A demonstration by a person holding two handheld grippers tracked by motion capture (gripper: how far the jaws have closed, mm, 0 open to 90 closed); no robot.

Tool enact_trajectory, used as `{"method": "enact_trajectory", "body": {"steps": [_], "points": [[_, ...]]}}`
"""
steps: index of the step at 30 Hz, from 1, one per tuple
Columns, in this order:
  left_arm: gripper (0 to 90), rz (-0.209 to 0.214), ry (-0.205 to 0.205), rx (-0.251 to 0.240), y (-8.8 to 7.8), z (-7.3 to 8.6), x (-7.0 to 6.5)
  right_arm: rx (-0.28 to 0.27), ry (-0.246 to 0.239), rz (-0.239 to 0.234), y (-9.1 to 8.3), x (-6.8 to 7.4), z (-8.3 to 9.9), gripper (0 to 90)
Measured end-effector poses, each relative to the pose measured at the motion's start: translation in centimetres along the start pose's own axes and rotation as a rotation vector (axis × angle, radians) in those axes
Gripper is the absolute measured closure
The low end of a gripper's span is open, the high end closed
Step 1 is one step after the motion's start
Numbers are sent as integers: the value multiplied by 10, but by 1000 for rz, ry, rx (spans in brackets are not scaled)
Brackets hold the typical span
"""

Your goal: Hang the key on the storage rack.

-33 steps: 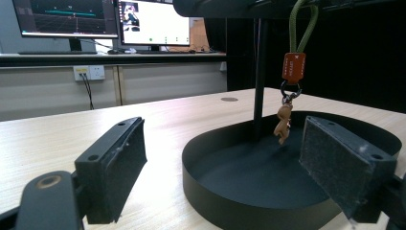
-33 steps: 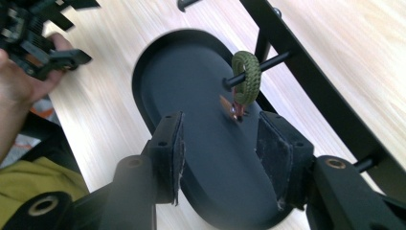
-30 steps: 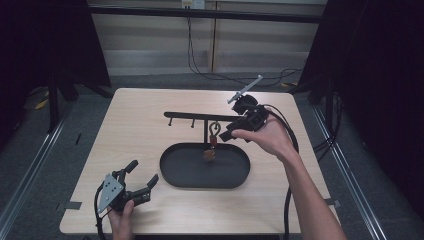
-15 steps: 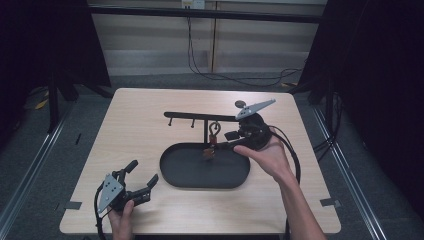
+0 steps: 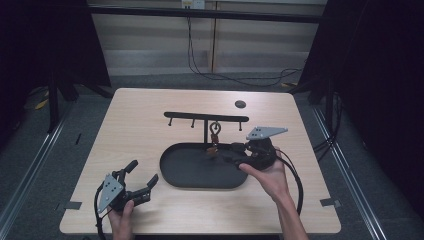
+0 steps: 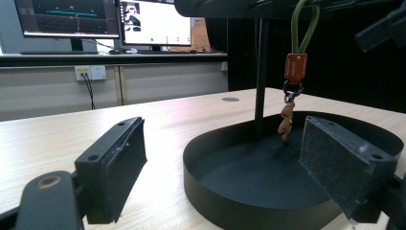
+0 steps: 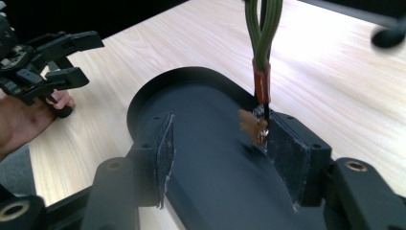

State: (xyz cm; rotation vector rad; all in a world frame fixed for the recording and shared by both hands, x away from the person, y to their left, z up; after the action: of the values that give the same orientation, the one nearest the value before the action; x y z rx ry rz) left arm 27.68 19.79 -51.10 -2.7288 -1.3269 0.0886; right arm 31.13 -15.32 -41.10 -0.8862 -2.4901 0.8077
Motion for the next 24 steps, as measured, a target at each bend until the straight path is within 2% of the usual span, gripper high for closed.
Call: {"method": "enact_trajectory", "body": {"steps": [3, 6, 10, 16, 17, 18, 20, 24], "points": [[157, 0, 2, 2, 0, 0, 0, -28, 11, -5, -1, 0, 8, 404], [157, 0, -1, -1, 0, 0, 0, -97, 48, -1, -4, -3, 24, 366], [157, -1, -1, 1, 0, 0, 0, -154, 70, 12, -7, -6, 39, 331], [157, -1, -1, 0, 0, 0, 0, -206, 101, 30, -6, -12, 61, 235], [157, 0, 0, 1, 0, 0, 0, -222, 108, 41, -6, -14, 66, 211], [157, 0, 0, 1, 0, 0, 0, -236, 109, 73, -4, -15, 74, 202], [157, -1, -1, 0, 0, 0, 0, -245, 115, 81, -3, -16, 79, 202], [157, 0, 0, 1, 0, 0, 0, -276, 113, 137, 4, -20, 98, 205]]}}
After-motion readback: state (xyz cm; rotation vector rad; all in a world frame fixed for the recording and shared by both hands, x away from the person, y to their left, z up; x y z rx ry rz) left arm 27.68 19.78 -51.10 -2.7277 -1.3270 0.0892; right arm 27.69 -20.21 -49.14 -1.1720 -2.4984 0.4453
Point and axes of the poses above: each handheld gripper's, and its own axes: y roughly forward along the jaws, z roughly out of its underside, x roughly to its left, the point moved 4 cm from there along y, roughly forward along the jaws, and after that the axes turned 6 degrees about x, right-handed, at the moved point
